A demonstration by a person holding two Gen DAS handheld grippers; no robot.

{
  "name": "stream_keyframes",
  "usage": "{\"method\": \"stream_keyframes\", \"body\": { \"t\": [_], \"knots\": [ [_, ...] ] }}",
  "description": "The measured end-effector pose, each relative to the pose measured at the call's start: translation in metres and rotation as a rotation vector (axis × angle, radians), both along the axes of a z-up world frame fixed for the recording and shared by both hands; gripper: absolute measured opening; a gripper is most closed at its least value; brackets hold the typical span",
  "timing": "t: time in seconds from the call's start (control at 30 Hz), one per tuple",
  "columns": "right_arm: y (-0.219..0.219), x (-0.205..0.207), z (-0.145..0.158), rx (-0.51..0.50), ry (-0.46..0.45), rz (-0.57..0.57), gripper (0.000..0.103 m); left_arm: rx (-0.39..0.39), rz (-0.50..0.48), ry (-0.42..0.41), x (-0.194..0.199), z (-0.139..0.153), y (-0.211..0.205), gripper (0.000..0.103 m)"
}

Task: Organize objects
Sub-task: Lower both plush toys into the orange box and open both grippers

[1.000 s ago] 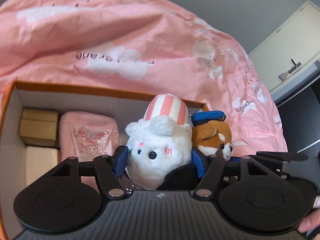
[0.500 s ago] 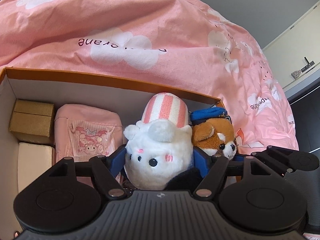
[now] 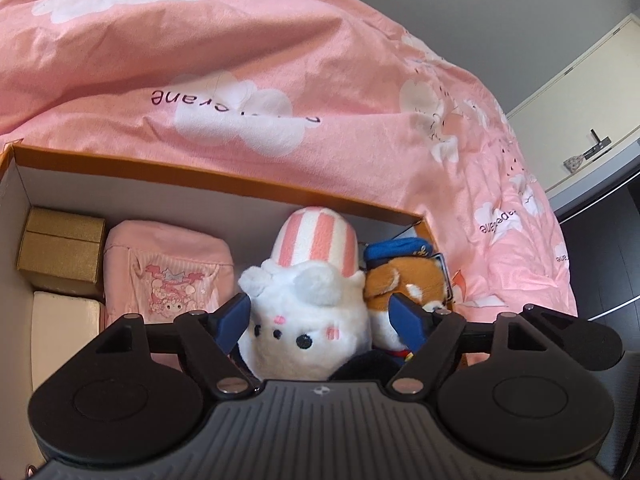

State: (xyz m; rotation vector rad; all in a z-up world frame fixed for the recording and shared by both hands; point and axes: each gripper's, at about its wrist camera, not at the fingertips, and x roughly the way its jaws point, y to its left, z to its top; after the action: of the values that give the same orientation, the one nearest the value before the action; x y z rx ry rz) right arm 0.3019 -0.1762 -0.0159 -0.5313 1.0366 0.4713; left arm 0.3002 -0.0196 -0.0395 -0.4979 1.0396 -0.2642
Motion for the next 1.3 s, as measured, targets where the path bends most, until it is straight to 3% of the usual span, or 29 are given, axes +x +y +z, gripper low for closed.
{"method": "stream_keyframes", "body": {
  "t": [0.13,0.3,0.37,0.47,0.63,0.73,0.8,0.97,1.13,1.3],
  "knots": [
    [0.001,-0.003,0.002,-0.014,-0.025,0.019,0.069,0.015,-0.014,-0.008,-0.002,0.005,0.0,0.08],
    [-0.004,-0.006,0.006,-0.041,-0.068,0.048,0.048,0.046,-0.05,-0.038,-0.011,0.011,0.003,0.059],
    [-0.008,-0.006,0.008,-0.031,-0.082,0.059,0.041,0.062,-0.065,-0.046,-0.013,0.012,0.004,0.045],
    [-0.012,-0.005,0.009,-0.02,-0.075,0.057,0.032,0.065,-0.085,-0.052,-0.014,0.008,0.002,0.043],
    [-0.007,-0.001,-0.002,-0.06,-0.058,0.075,0.028,0.088,-0.117,-0.049,-0.01,0.001,-0.007,0.033],
    [-0.005,0.003,-0.007,-0.074,-0.05,0.088,0.023,0.092,-0.136,-0.031,-0.007,-0.005,-0.009,0.029],
    [-0.003,0.006,-0.011,-0.089,-0.042,0.104,0.003,0.095,-0.15,-0.004,-0.004,-0.012,-0.011,0.028],
    [0.003,0.015,-0.028,-0.137,-0.022,0.125,0.003,0.098,-0.144,-0.011,-0.004,-0.022,-0.008,0.027],
    [0.002,0.015,-0.027,-0.105,-0.018,0.118,0.005,0.097,-0.194,-0.041,-0.014,-0.01,-0.003,0.032],
    [-0.006,0.004,-0.011,-0.047,0.062,0.099,0.007,0.186,-0.27,-0.032,-0.027,0.0,-0.007,0.034]
  ]
}}
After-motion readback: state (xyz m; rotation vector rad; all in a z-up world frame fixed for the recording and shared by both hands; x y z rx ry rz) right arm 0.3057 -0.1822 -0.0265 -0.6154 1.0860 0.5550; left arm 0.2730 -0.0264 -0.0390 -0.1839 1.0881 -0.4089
